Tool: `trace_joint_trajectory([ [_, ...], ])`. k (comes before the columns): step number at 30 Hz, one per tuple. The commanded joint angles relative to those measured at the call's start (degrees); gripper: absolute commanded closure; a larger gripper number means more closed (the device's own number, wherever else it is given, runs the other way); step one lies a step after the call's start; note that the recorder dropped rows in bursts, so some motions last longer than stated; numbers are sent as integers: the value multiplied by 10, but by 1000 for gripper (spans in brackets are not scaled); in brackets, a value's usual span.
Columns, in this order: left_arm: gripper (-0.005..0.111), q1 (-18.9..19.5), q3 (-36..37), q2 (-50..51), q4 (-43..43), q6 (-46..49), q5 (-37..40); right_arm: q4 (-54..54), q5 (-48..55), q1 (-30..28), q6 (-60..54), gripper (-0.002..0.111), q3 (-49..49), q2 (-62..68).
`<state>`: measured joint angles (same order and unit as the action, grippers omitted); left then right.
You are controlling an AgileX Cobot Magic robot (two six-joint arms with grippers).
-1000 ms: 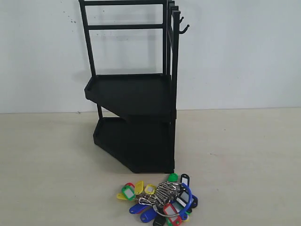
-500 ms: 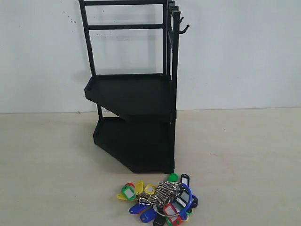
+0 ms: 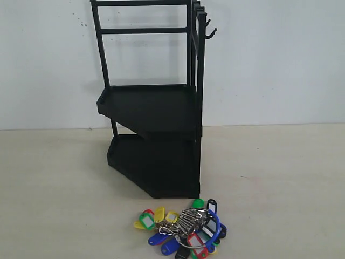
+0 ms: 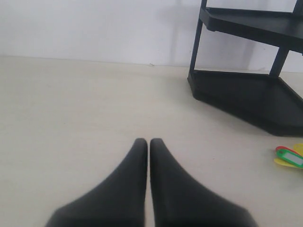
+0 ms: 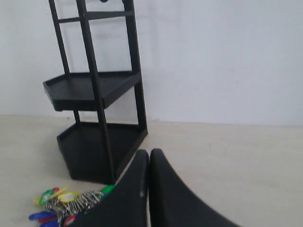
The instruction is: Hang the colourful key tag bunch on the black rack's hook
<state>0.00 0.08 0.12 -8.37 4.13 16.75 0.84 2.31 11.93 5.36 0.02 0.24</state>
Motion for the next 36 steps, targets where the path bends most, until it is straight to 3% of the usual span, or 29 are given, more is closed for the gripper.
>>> trace_joint_trajectory([
  [1, 102, 0, -1, -1, 3, 2, -5, -1, -134, -4, 1, 108, 0, -2],
  [7, 102, 0, -1, -1, 3, 2, -5, 4, -404, -4, 74, 108, 0, -2],
  [9, 102, 0, -1, -1, 3, 2, -5, 11, -414, -4, 79, 108, -16, -2],
  [15, 102, 0, -1, -1, 3, 2, -5, 18, -214, -4, 65, 108, -160, 16],
  [21, 102, 0, -1, -1, 3, 2, -5, 15, 186, -4, 44, 108, -337, 154],
  [25, 102, 0, -1, -1, 3, 2, -5, 18, 392, -4, 60, 108, -385, 261],
  [28, 102, 0, -1, -1, 3, 2, -5, 50, 442, -4, 67, 108, -387, 330],
  [36, 102, 0, -1, -1, 3, 2, -5, 102, 451, -4, 22, 108, -387, 484],
])
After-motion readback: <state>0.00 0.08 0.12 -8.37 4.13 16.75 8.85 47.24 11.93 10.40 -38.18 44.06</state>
